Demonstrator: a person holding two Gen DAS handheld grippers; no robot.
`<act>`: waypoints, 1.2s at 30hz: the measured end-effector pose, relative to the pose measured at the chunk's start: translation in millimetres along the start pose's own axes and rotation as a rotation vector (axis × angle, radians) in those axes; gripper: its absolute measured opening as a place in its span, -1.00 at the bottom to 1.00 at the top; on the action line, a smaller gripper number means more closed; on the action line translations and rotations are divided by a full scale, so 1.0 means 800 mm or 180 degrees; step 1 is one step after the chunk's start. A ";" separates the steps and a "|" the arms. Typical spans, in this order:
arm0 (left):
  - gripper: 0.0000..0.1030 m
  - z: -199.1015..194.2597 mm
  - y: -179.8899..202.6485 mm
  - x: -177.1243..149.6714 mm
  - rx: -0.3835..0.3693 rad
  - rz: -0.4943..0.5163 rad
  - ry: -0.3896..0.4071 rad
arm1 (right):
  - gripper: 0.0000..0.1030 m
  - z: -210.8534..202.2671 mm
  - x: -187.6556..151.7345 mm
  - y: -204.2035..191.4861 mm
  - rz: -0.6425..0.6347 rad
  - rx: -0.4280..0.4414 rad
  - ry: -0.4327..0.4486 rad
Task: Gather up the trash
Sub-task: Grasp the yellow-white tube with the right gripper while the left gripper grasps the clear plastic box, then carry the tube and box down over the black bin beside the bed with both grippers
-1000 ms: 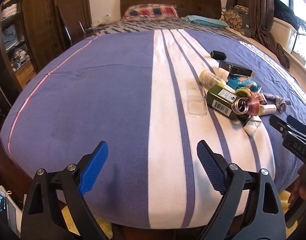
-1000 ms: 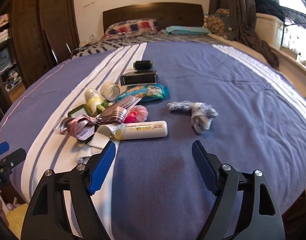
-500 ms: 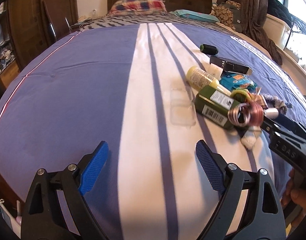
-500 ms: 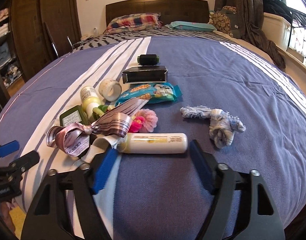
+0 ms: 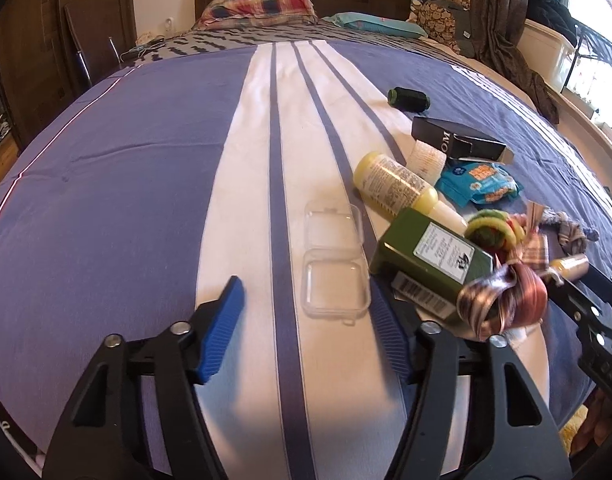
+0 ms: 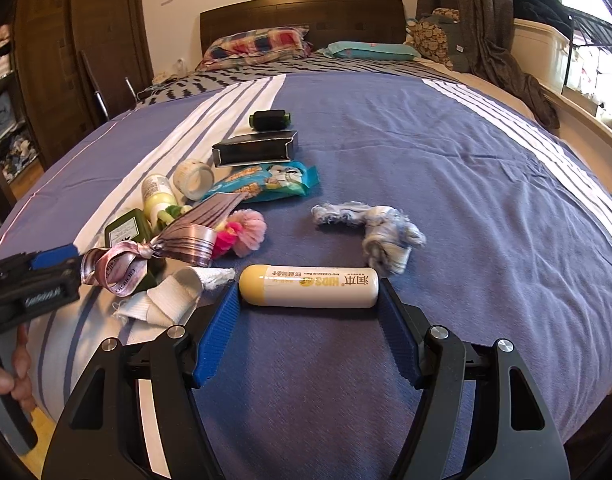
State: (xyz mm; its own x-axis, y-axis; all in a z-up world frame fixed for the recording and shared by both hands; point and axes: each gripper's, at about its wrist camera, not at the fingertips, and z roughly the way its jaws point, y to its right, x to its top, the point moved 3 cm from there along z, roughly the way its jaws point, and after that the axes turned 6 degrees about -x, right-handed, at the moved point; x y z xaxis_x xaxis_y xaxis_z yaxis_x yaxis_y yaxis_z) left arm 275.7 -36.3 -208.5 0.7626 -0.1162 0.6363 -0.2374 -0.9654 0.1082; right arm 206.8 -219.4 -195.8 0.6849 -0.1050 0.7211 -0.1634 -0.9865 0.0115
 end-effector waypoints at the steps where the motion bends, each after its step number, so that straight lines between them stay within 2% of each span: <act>1: -0.04 0.001 -0.001 0.001 -0.0005 -0.0004 0.0003 | 0.35 -0.001 0.000 0.000 -0.0008 -0.0011 0.0000; 4: -0.34 0.003 -0.005 0.003 0.0006 -0.0026 0.0014 | 0.35 -0.005 -0.003 0.002 -0.0027 -0.0037 -0.0002; 5: -0.36 0.002 -0.006 0.003 0.0014 -0.0032 0.0013 | 0.35 -0.006 -0.004 0.002 -0.0039 -0.0044 -0.0006; 27: -0.38 -0.082 0.001 -0.084 -0.0015 -0.0006 0.0003 | 0.35 -0.061 -0.052 0.007 -0.0089 -0.0070 -0.0058; 36: -0.38 -0.142 0.010 -0.105 -0.0056 -0.0007 0.0190 | 0.35 -0.110 -0.052 0.004 -0.0098 -0.0007 0.0144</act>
State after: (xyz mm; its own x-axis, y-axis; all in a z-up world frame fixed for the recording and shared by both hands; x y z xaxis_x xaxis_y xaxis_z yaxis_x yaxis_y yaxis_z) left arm 141.2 -7.6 -174.1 0.7259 -0.0996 0.6805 -0.2469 -0.9613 0.1227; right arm 115.0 -207.3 -164.7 0.6567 -0.0687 0.7510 -0.1443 -0.9889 0.0358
